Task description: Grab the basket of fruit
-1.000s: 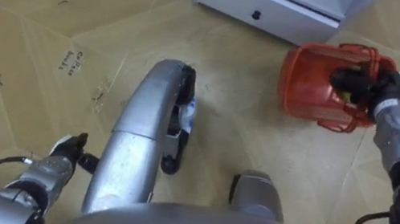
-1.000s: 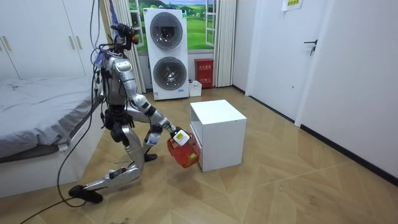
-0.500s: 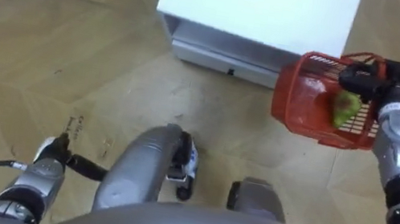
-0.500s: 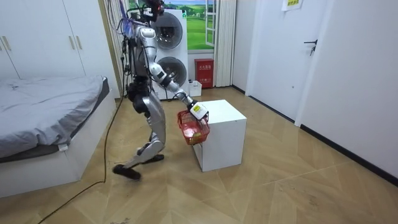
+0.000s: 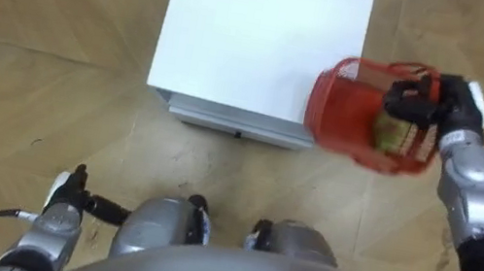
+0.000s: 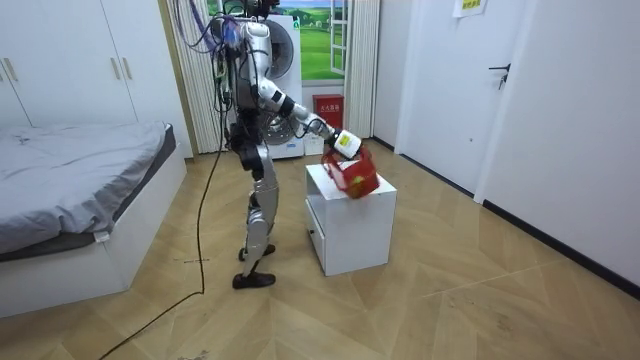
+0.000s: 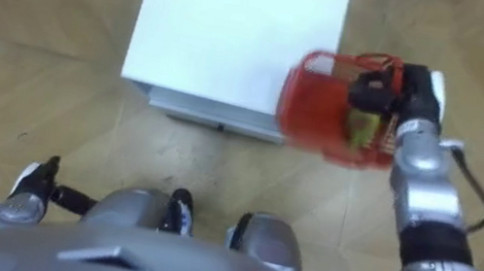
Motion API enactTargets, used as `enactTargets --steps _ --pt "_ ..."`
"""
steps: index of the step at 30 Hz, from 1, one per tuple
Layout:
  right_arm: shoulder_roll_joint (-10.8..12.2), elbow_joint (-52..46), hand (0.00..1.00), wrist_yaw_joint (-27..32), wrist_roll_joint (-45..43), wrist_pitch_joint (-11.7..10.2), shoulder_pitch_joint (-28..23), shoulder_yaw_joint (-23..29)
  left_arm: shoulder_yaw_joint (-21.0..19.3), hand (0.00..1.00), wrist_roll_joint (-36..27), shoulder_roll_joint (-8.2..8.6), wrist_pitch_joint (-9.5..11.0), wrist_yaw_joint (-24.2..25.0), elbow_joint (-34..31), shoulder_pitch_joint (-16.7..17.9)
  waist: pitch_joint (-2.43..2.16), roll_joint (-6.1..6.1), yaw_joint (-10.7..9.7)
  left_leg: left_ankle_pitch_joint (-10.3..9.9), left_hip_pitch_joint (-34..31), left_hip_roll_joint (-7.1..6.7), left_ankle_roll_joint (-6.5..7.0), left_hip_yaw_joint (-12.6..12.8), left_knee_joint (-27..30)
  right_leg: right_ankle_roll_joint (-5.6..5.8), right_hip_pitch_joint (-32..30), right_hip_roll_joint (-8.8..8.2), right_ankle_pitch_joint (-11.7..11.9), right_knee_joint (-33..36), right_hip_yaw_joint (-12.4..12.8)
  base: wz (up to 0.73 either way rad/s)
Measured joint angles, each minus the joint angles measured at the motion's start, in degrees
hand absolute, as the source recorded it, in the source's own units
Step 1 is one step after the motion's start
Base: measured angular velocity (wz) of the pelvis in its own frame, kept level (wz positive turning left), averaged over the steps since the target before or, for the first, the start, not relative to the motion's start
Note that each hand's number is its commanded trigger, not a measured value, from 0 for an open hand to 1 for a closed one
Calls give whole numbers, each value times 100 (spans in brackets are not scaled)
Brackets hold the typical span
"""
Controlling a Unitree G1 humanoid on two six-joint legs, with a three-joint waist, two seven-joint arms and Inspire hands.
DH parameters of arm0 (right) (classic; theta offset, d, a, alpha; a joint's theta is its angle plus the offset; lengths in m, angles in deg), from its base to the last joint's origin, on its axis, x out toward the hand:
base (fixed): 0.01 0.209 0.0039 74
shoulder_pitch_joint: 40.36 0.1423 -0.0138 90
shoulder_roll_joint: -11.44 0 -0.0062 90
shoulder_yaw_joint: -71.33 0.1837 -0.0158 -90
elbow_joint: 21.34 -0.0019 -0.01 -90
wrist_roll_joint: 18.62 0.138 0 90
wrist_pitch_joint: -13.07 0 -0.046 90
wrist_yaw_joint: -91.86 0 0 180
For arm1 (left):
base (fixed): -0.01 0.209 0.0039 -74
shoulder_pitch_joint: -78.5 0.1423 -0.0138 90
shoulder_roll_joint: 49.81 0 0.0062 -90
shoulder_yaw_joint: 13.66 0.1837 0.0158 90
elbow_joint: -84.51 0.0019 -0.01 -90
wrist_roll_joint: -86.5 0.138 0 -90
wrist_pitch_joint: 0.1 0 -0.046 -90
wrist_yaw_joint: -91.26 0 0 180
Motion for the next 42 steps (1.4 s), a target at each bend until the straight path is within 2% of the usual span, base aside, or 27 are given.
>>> enactTargets --steps 2,4,6,7,8,9,10,11,12,13,14,15,16,18,21,22,27,30,33,35,37,39,40,42 --pt "3 -295 100 -62 0 -87 23 84 -75 0 3 -2 -73 0 -26 32 -50 -15 79 3 249 -3 -5 -17 -216 12 359 64 134 -439 -21 0" --pt "34 -306 100 -137 -8 -72 14 85 -155 0 3 -4 -110 -2 -90 74 -72 -32 96 3 389 -21 -6 -116 -300 16 548 123 183 -602 -64 14" --pt "113 -306 100 -205 -10 -62 7 74 -172 0 3 -7 -116 -3 -151 142 -73 -25 97 5 501 -20 -9 -258 -355 -15 639 153 221 -604 -100 12" --pt "173 -303 100 -218 -12 -61 6 74 -172 0 4 -6 -117 -3 -165 179 -73 -16 99 8 559 -13 -14 -431 -356 -43 667 172 239 -549 -179 -5" --pt "225 -304 100 -235 -7 -66 5 72 -176 0 5 2 -117 0 -162 220 -39 37 113 11 650 31 -20 -792 -364 -44 614 228 216 -416 -257 -17" --pt "255 -304 100 -246 -6 -66 10 67 -207 0 31 4 -109 3 -161 254 -15 97 130 9 693 78 -24 -997 -366 -71 562 319 207 -543 -252 -56" --pt "305 -336 100 -257 -14 -65 24 -2 -384 0 196 15 -100 11 -156 286 -21 84 205 -5 692 169 -50 -1118 -313 -259 335 487 626 -1162 -193 -55" --pt "313 -396 100 -243 -39 -62 -34 -47 -542 0 340 58 -109 12 -90 391 -27 135 189 -15 682 259 -270 -1047 -270 -360 403 516 1033 -1149 -377 -44" --pt "305 -389 100 -218 -39 -60 -41 -80 -555 0 419 59 -111 17 -56 417 -21 120 130 -27 683 268 -361 -934 -304 -366 450 496 1039 -1144 -401 12" --pt "274 -370 100 -190 -35 -58 -42 -78 -552 0 501 83 -137 28 15 417 -14 113 -1 39 655 307 -422 -638 -573 -359 531 468 1034 -1145 -403 28" --pt "268 -342 100 -181 -35 -55 -40 -41 -551 0 543 99 -167 30 -6 404 1 92 3 268 534 309 -390 -453 -902 -324 572 444 1012 -1143 -370 27" --pt "285 -338 100 -191 -35 -56 -35 -22 -548 0 634 104 -191 35 -3 398 8 76 17 520 446 307 -287 -399 -920 -286 593 433 984 -1137 -381 6" --pt "333 -368 100 -247 -24 -56 -36 -15 -546 0 762 139 -284 48 13 396 -17 46 67 575 519 275 -279 -398 -871 -248 622 388 952 -1119 -461 11" --pt "335 -399 100 -321 -50 -71 -36 41 -550 0 963 210 -374 103 14 385 -11 53 84 574 579 196 -273 -451 -878 -169 679 321 900 -1083 -505 20" --pt "341 -616 100 -312 -263 -67 -31 135 -550 0 1010 233 -385 262 27 417 -1 65 210 546 609 64 -215 -445 -856 -74 692 184 751 -950 -550 9" --pt "344 -718 100 -319 -292 -68 -13 136 -551 0 1012 227 -396 299 35 440 14 98 229 485 629 43 -119 -431 -816 -61 690 149 664 -827 -547 15" --pt "349 -760 100 -468 -265 -69 23 177 -551 0 1076 228 -410 466 -9 519 37 131 240 317 618 -111 40 -436 -618 78 632 -49 396 -310 -612 10" --pt "351 -759 100 -568 -391 -66 22 226 -552 0 1076 228 -410 590 26 497 43 160 227 213 567 -235 170 -435 -430 182 449 -244 250 182 -602 1" --pt "396 -749 100 -715 -486 41 -9 223 -575 0 1063 212 -365 689 54 466 43 191 219 133 546 -314 299 -446 -299 211 116 -454 235 1003 -562 6" --pt "469 -657 100 -733 -468 128 -91 197 -569 0 1058 206 -343 691 84 493 46 141 214 31 629 -435 416 -450 -190 221 -283 -673 286 2043 -305 9" --pt "478 -530 100 -743 -458 214 -99 179 -541 0 1071 206 -338 693 75 485 26 134 227 -53 645 -488 480 -480 -60 225 -550 -737 497 2610 -71 10" --pt "475 -523 100 -745 -432 265 -98 135 -527 0 1071 191 -335 691 61 408 39 164 248 -100 642 -503 532 -502 29 213 -709 -745 674 2837 33 6" --pt "478 -521 100 -764 -439 262 -92 89 -491 0 1067 163 -329 686 63 351 46 180 260 -102 613 -504 542 -524 70 250 -807 -706 661 2808 93 0" --pt "484 -499 100 -880 -499 256 -86 42 -452 0 1073 102 -327 681 63 267 51 205 318 -96 520 -501 552 -568 79 317 -810 -540 479 2426 185 8"
